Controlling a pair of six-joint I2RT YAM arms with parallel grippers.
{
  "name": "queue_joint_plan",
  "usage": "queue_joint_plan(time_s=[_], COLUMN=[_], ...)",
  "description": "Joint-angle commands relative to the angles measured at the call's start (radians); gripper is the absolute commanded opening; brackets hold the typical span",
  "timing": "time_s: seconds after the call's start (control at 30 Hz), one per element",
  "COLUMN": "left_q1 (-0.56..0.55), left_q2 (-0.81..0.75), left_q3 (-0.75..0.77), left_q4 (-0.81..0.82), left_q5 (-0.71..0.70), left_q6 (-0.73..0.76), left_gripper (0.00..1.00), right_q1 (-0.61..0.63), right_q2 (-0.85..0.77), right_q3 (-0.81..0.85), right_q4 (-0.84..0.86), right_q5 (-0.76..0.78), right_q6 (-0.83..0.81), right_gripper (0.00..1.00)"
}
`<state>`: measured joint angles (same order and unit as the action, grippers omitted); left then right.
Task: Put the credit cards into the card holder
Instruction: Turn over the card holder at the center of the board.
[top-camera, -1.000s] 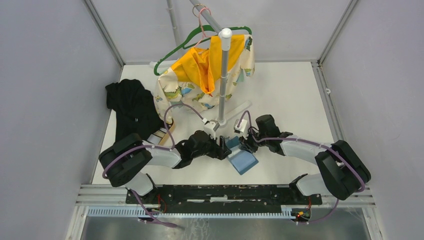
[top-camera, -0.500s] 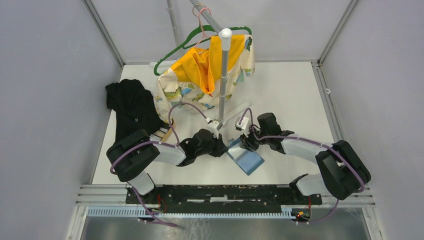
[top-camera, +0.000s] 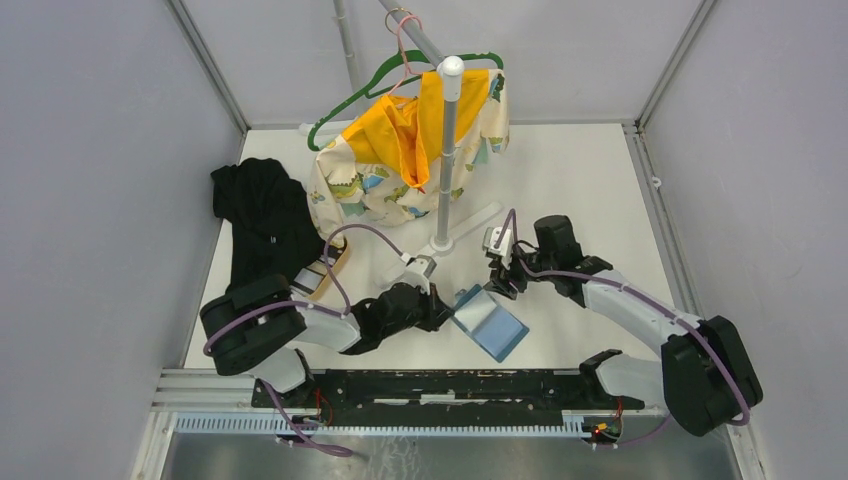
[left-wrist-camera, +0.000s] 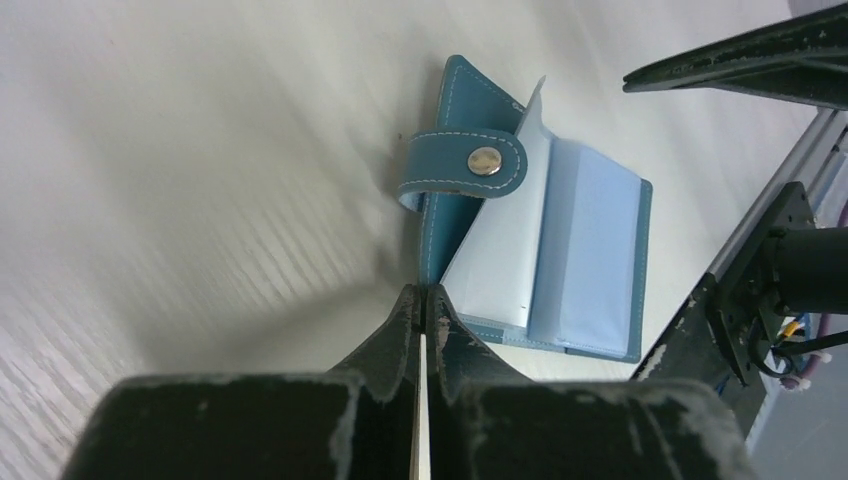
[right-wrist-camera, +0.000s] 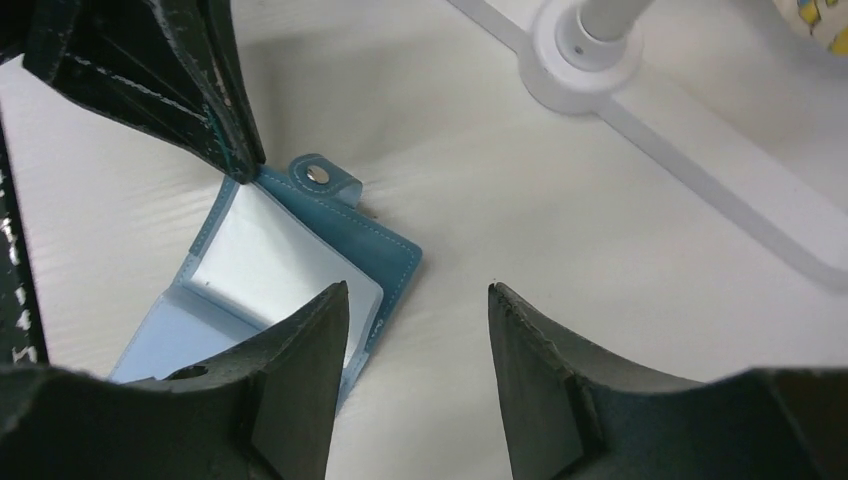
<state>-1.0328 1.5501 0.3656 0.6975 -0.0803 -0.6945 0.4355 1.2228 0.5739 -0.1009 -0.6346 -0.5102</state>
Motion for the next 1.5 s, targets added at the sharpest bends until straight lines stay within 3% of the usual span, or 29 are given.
queue_joint_plan(time_s=[0.0,0.07,0.2,0.3,0.53,0.73,0.93,1.07,1.27,1.47], left_q1=[-0.086,-0.138,-0.237,-0.287,-0.399,-0.413,-0.412,-0.412,-0.412,-0.412], left_q2=[-0.055,-0.059,-0.05,-0.05,0.025,0.077,0.087,0.091,0.088,0.068], left_q3=[-0.03,-0.037,-0.029,-0.006,0.26,0.261,0.281,0.283,0.276,0.264], left_q4=[0.061,0.054,-0.027,-0.144,-0.786,-0.702,-0.67,-0.663,-0.605,-0.579], left_q5=[-0.246,-0.351,-0.562,-0.705,-0.997,-0.956,-0.936,-0.918,-0.862,-0.806], left_q6=[-0.112,-0.159,-0.29,-0.414,-0.818,-0.826,-0.817,-0.819,-0.773,-0.74], left_gripper=[0.02,0.02,0.02,0.02,0.03,0.03,0.04,0.05,0.07,0.25], right_q1=[0.0,0.009,0.047,0.058,0.1,0.143,0.163,0.17,0.171,0.17], right_q2=[-0.068,-0.083,-0.118,-0.123,-0.095,-0.106,-0.07,-0.029,-0.021,-0.061], right_q3=[0.025,0.004,-0.056,-0.072,-0.07,-0.092,-0.091,-0.092,-0.1,-0.101], right_q4=[-0.106,-0.153,-0.243,-0.271,-0.374,-0.457,-0.485,-0.555,-0.469,-0.331], right_q5=[-0.181,-0.255,-0.267,-0.249,-0.254,-0.287,-0.202,-0.17,-0.079,0.037], right_q6=[-0.204,-0.303,-0.578,-0.656,-0.821,-0.978,-1.016,-1.135,-1.042,-0.86], right_gripper=[0.58,0.56,0.41,0.39,0.35,0.33,0.22,0.15,0.12,0.12])
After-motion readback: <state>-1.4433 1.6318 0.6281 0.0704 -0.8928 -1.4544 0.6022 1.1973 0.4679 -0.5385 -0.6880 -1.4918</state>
